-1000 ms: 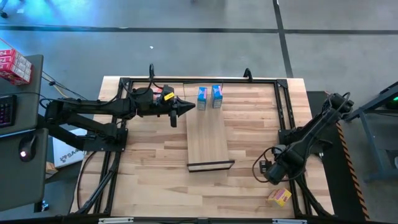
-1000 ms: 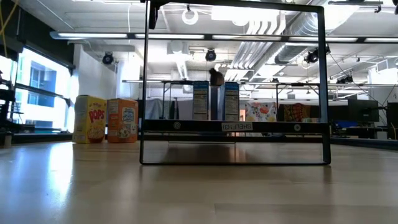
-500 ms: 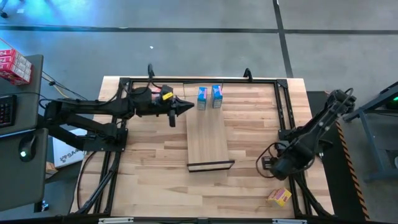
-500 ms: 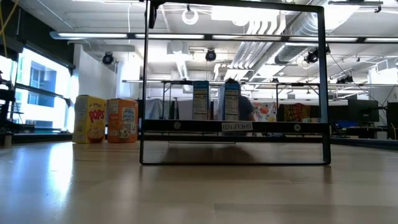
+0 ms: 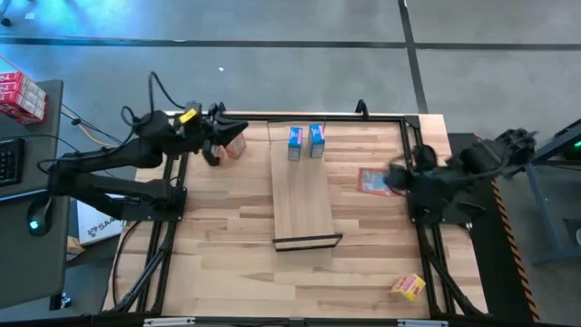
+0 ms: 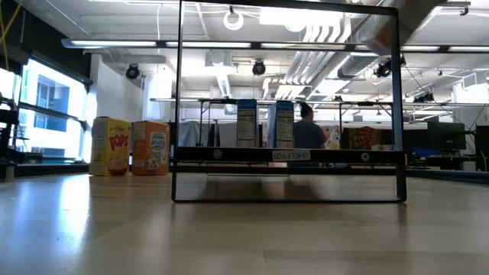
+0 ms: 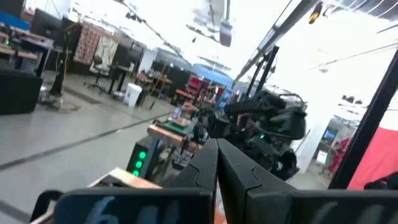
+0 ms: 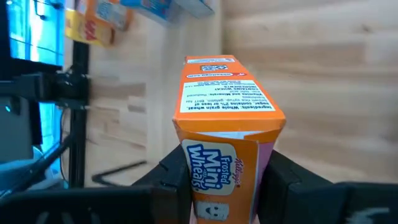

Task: Stack cereal on shelf
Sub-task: Put the bottom orange cereal box on the shelf

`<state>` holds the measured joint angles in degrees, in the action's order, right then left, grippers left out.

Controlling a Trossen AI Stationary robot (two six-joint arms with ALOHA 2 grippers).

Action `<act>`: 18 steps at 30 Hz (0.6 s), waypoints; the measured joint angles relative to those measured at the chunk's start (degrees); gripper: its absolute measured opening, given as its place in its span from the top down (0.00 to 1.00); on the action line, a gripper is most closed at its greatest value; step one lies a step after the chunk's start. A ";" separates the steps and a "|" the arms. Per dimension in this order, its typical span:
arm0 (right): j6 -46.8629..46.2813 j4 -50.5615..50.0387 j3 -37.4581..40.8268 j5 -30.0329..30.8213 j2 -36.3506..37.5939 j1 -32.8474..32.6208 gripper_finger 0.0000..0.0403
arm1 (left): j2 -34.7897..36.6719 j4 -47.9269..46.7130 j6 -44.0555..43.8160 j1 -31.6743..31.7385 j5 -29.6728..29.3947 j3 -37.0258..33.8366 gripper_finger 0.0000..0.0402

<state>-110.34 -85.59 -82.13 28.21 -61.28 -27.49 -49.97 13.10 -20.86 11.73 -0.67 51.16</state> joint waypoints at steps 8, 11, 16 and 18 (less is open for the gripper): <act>24.92 13.79 -1.20 -12.37 -12.17 21.88 0.75 | 1.13 -0.38 -0.40 -0.11 0.02 0.00 1.00; 32.96 16.78 -1.18 -16.88 -17.86 28.10 0.75 | 1.15 -1.41 -0.98 -0.11 0.02 0.00 1.00; 41.82 21.74 -1.18 -20.99 -25.07 35.64 0.75 | 1.15 -2.78 -0.98 -0.13 0.02 0.00 1.00; 43.73 22.33 -1.18 -22.10 -27.15 37.44 0.75 | 1.13 -3.09 -1.01 -0.13 0.02 0.00 1.00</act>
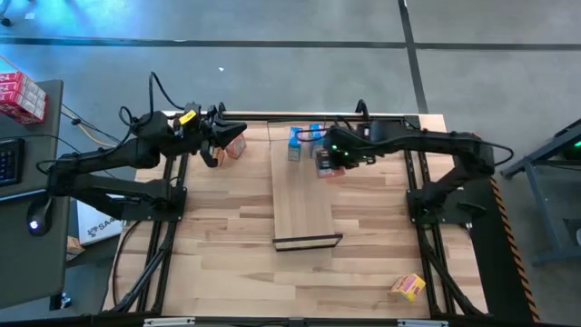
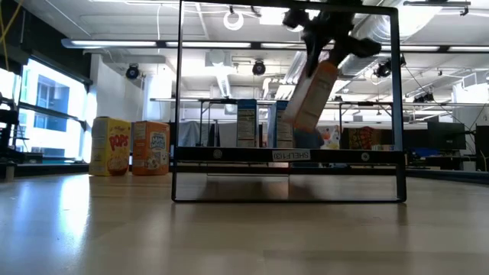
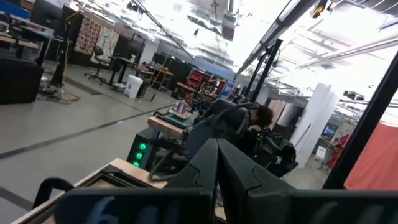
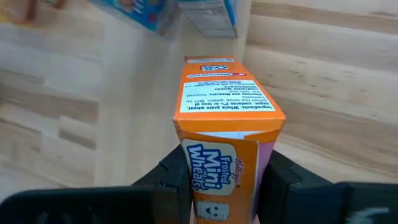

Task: Stack cereal on shelf
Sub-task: Put the bottom orange cereal box on the shelf

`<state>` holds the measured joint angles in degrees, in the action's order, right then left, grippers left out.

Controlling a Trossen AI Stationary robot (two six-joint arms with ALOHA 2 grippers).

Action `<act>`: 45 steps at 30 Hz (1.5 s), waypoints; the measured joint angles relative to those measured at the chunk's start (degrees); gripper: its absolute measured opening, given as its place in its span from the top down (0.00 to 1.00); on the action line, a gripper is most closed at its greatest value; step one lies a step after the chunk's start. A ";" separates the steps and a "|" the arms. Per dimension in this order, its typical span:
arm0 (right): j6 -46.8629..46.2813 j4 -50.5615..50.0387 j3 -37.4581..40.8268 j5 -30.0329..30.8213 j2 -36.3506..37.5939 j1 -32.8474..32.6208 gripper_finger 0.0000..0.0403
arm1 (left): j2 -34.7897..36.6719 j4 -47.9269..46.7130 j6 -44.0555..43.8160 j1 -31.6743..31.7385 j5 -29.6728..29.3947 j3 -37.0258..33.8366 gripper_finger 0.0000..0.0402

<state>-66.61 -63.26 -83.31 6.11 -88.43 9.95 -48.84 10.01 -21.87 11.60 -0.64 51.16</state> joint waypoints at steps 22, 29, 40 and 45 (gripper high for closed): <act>2.13 2.88 1.09 -1.58 -4.58 3.50 0.75 | 0.00 0.10 -0.07 -0.02 0.00 0.00 1.00; 2.40 3.69 1.09 -3.60 -4.58 3.52 0.75 | 0.00 0.10 -0.09 0.00 0.00 0.00 1.00; 4.61 4.46 1.09 -2.77 -4.58 3.52 0.68 | 0.00 0.10 -0.50 0.00 -0.04 0.02 1.00; 4.65 4.56 1.09 -2.71 -4.58 3.52 0.58 | 0.00 0.08 -0.50 0.00 -0.78 0.02 1.00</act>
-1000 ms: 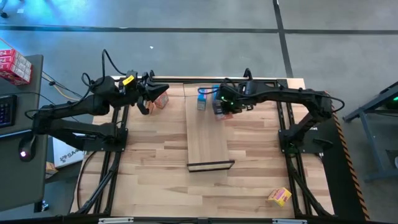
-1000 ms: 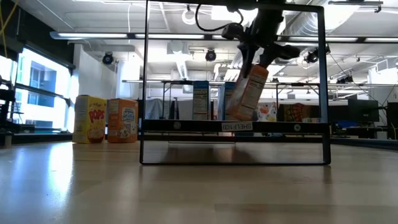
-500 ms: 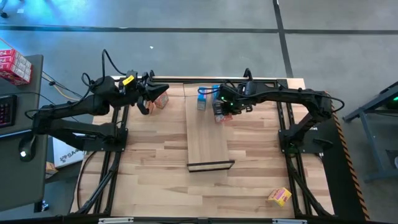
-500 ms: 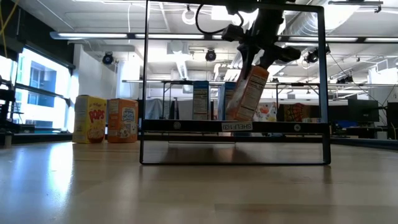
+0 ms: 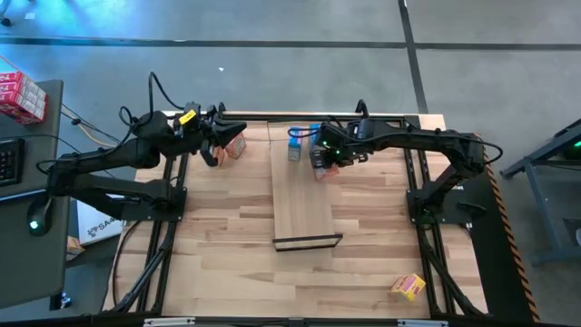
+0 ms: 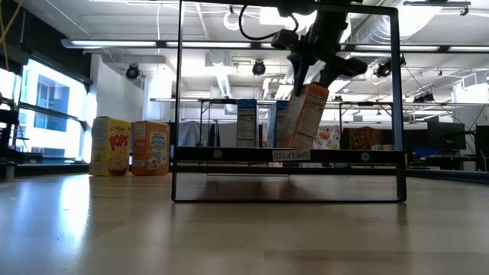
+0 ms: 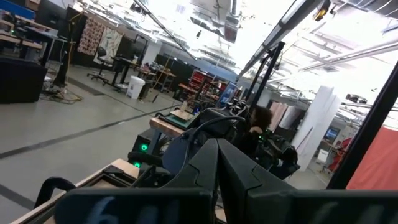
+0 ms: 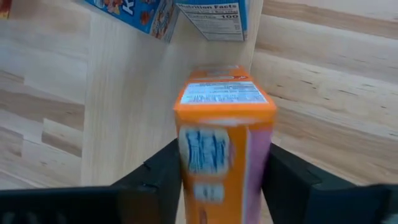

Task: Stack cereal on shelf
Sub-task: Put the bottom orange cereal box on the shelf

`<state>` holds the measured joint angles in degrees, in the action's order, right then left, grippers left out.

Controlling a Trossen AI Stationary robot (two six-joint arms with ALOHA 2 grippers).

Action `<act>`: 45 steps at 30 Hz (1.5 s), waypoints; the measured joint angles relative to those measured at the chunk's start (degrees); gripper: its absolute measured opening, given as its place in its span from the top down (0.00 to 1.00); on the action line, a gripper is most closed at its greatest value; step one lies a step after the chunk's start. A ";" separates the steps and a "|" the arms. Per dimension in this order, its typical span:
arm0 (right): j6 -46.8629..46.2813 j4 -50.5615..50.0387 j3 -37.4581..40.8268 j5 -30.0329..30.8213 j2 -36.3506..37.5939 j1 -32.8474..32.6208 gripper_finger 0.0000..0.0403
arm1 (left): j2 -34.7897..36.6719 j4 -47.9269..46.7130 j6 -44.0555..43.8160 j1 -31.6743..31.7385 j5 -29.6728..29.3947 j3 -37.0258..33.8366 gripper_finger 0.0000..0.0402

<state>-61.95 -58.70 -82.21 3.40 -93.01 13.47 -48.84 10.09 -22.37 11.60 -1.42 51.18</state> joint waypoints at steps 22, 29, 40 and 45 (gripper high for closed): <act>-4.61 5.08 0.00 -3.02 0.00 0.04 0.52 | 0.00 -0.02 0.02 0.00 -0.78 0.02 1.00; -0.31 3.42 0.00 -3.57 0.07 1.68 0.52 | 0.00 -0.04 0.02 0.00 -0.78 0.02 1.00; 6.81 -0.61 0.00 -6.05 1.57 2.99 0.52 | -0.04 -0.38 0.02 0.00 -1.13 0.02 1.00; 9.62 -0.17 0.00 -6.04 1.60 3.02 0.52 | -0.68 -0.56 0.02 0.02 -2.79 0.02 1.00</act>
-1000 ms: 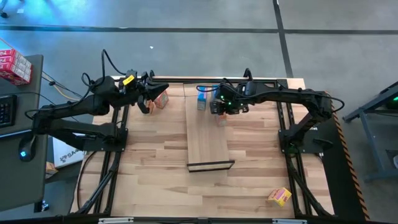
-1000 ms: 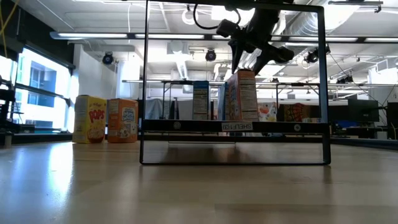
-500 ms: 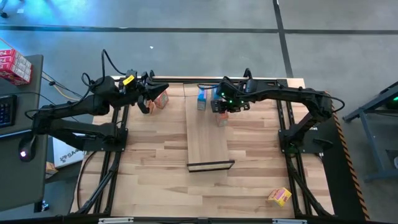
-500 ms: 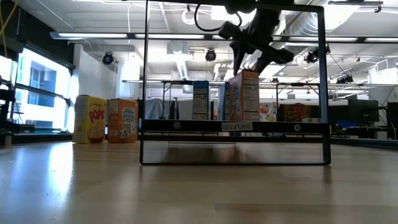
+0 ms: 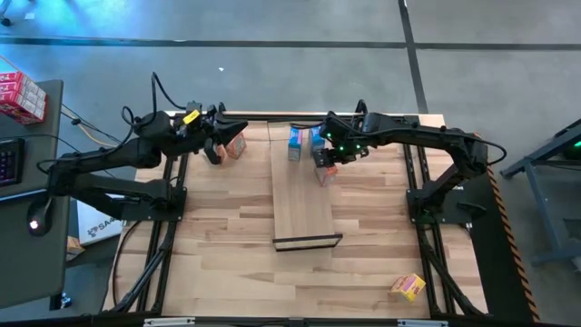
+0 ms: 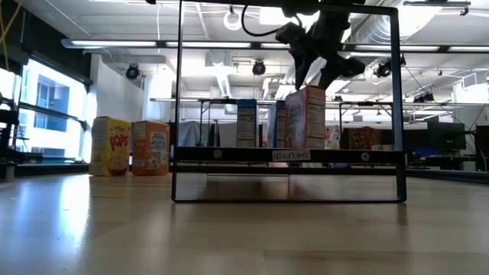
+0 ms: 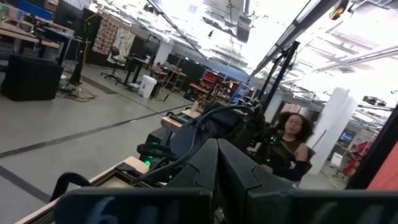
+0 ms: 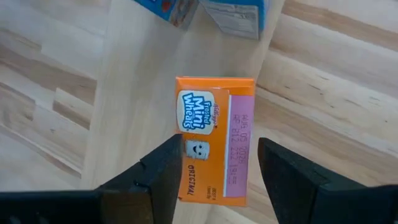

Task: Stack cereal on shelf
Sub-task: Put the bottom orange cereal box on the shelf

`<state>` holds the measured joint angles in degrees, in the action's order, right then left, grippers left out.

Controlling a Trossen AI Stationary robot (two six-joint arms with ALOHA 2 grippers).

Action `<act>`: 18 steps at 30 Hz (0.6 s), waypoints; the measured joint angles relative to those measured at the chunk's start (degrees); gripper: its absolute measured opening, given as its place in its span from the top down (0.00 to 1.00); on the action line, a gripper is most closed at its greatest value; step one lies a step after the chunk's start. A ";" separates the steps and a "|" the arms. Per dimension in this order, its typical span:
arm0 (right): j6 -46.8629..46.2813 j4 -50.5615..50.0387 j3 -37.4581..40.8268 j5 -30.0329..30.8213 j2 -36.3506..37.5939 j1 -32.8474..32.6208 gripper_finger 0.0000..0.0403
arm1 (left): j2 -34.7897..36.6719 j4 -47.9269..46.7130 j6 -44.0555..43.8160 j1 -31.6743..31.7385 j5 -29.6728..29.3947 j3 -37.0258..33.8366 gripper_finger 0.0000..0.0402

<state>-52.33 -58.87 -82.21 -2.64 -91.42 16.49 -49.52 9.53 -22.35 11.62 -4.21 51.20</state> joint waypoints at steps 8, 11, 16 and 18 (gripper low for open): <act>1.26 4.71 0.00 -3.86 0.00 0.00 0.52 | -1.92 0.09 -0.11 0.00 -0.15 0.00 1.00; 1.25 5.12 0.00 -4.08 0.00 0.02 0.52 | -2.46 0.09 -0.17 0.00 -0.15 0.00 1.00; 1.75 5.11 0.00 -4.15 0.00 0.27 0.52 | -2.64 0.62 -0.13 0.00 -0.15 0.00 1.00; 1.88 5.15 0.00 -4.60 0.00 0.88 0.52 | -2.64 0.78 -0.09 0.00 -0.15 0.00 1.00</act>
<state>-50.46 -53.72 -82.21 -7.24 -91.42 17.37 -52.16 10.31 -22.44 11.62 -4.36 51.20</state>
